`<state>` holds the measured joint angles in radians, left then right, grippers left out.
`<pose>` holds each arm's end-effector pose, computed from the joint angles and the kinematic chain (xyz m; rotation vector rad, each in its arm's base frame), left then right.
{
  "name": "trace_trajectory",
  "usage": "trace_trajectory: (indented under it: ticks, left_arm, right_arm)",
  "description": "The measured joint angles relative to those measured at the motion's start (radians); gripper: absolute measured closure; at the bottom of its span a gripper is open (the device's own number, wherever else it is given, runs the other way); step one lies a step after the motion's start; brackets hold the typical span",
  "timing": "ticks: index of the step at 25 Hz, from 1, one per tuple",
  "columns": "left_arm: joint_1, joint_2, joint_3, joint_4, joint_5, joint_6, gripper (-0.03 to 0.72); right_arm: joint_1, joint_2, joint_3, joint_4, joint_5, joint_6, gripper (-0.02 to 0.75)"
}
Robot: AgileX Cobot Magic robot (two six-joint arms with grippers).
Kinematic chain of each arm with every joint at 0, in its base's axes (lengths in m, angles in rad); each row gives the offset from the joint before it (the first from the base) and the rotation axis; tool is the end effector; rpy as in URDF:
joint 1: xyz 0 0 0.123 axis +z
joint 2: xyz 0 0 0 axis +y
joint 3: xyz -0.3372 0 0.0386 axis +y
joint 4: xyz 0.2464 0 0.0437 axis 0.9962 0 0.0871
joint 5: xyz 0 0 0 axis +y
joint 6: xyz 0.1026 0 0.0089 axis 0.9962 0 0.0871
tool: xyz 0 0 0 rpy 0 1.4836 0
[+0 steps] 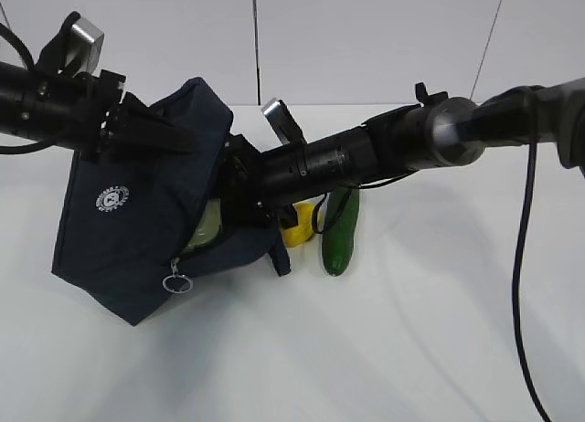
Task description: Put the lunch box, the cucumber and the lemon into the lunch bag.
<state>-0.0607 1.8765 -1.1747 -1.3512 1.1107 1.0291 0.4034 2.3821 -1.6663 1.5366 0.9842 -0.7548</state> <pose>0.3742 -0.1130 0.2645 0.3627 2.3277 -1.4099 0.4538 0.2869 0.1626 -0.1832 2.4421 1.6833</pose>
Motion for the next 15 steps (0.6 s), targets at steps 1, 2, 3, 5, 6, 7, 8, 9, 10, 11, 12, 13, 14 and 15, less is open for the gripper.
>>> trace_trajectory:
  ticks: [1, 2, 3, 5, 6, 7, 8, 9, 10, 11, 12, 13, 14, 15]
  left_arm:
    - [0.0, 0.0, 0.0, 0.003, -0.002, 0.0, 0.676]
    - [0.0, 0.0, 0.0, 0.003, -0.002, 0.0, 0.676]
    - [0.0, 0.0, 0.0, 0.003, -0.002, 0.0, 0.676]
    - [0.0, 0.0, 0.0, 0.004, -0.002, 0.0, 0.676]
    - [0.0, 0.0, 0.0, 0.005, -0.002, 0.0, 0.676]
    - [0.0, 0.0, 0.0, 0.006, -0.002, 0.0, 0.676]
    - [0.0, 0.0, 0.0, 0.006, -0.002, 0.0, 0.676]
    - [0.0, 0.0, 0.0, 0.009, -0.002, 0.0, 0.676]
    - [0.0, 0.0, 0.0, 0.009, -0.002, 0.0, 0.676]
    - [0.0, 0.0, 0.0, 0.009, -0.002, 0.0, 0.676]
    - [0.0, 0.0, 0.0, 0.009, -0.002, 0.0, 0.676]
    - [0.0, 0.0, 0.0, 0.009, -0.002, 0.0, 0.676]
    - [0.0, 0.0, 0.0, 0.01, -0.002, 0.0, 0.676]
    - [0.0, 0.0, 0.0, 0.01, 0.001, 0.0, 0.676]
  right_arm:
    - [0.0, 0.002, 0.0, 0.0, 0.0, 0.0, 0.361]
    - [0.0, 0.002, 0.0, 0.0, 0.0, 0.002, 0.356]
    - [0.0, 0.002, 0.0, 0.0, 0.0, 0.002, 0.344]
    - [0.0, 0.002, -0.002, 0.011, 0.007, 0.002, 0.307]
    - [0.0, 0.002, -0.004, 0.017, 0.01, 0.004, 0.287]
    - [0.0, 0.002, -0.008, 0.024, 0.015, 0.004, 0.265]
    - [0.0, 0.002, -0.008, 0.029, 0.017, 0.004, 0.251]
    - [0.0, 0.002, -0.008, 0.031, 0.021, 0.004, 0.244]
    - [0.0, 0.002, -0.008, 0.03, 0.021, 0.004, 0.238]
    - [0.0, 0.002, -0.008, 0.03, 0.023, 0.004, 0.235]
    - [0.0, 0.002, -0.008, 0.031, 0.031, 0.004, 0.233]
    - [0.0, 0.002, -0.008, 0.031, 0.04, 0.004, 0.232]
    - [-0.002, 0.002, -0.008, 0.032, 0.059, -0.005, 0.232]
    - [-0.004, 0.002, -0.008, 0.032, 0.078, -0.017, 0.231]
